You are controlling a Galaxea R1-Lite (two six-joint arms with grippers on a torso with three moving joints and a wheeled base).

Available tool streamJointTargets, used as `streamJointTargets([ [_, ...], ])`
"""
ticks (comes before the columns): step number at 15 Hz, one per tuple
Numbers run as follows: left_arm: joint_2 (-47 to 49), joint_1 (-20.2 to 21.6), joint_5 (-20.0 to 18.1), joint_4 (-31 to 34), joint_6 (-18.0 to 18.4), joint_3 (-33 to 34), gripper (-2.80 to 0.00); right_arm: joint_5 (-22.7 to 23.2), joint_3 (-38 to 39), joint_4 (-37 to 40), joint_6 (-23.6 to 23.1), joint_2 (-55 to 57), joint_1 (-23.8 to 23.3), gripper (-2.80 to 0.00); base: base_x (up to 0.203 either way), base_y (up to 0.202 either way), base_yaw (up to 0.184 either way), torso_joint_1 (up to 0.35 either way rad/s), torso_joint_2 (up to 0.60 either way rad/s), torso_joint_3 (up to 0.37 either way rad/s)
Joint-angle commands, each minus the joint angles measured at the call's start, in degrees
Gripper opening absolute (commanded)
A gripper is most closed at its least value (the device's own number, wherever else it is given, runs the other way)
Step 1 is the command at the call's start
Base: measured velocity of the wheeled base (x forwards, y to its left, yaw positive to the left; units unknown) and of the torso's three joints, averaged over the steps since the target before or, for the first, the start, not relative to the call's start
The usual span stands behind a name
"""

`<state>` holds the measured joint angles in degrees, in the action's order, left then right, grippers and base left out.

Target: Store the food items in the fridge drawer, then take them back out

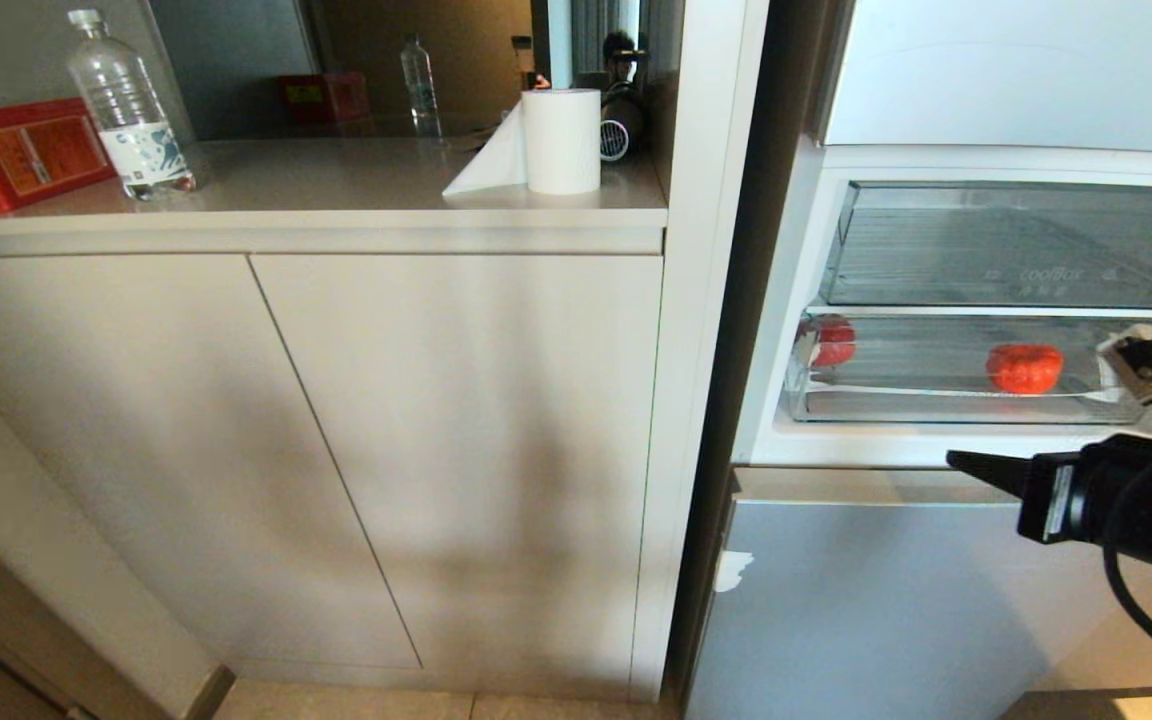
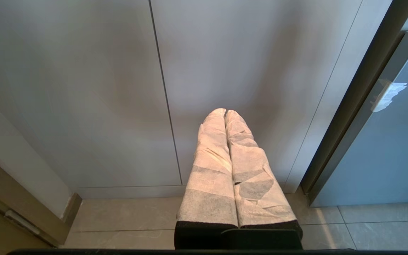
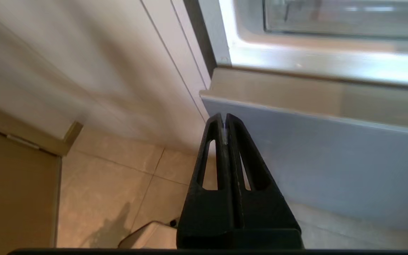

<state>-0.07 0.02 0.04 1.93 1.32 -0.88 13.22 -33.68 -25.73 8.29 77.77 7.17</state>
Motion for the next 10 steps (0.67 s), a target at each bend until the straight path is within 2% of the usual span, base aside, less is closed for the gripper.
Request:
streamJointTargets([
  [1, 0.1, 0.1, 0.0, 0.0, 0.0, 0.0, -2.80, -1.3, -0.1, -5.9, -0.2, 7.5, 1.1, 0.00, 0.000, 0.000, 0.000, 0.000, 0.00, 0.000],
  [3, 0.1, 0.0, 0.0, 0.0, 0.0, 0.0, -2.80, -5.4, 0.7, -17.0, -0.3, 12.6, 1.8, 0.00, 0.000, 0.000, 0.000, 0.000, 0.00, 0.000],
  [5, 0.1, 0.0, 0.0, 0.0, 0.0, 0.0, -2.80, -7.7, 2.9, -28.3, -0.3, 16.0, 2.0, 0.00, 0.000, 0.000, 0.000, 0.000, 0.00, 0.000],
  [10, 0.1, 0.0, 0.0, 0.0, 0.0, 0.0, -2.80, -15.0, 4.0, -38.9, -0.7, 22.0, 7.9, 0.00, 0.000, 0.000, 0.000, 0.000, 0.00, 0.000],
])
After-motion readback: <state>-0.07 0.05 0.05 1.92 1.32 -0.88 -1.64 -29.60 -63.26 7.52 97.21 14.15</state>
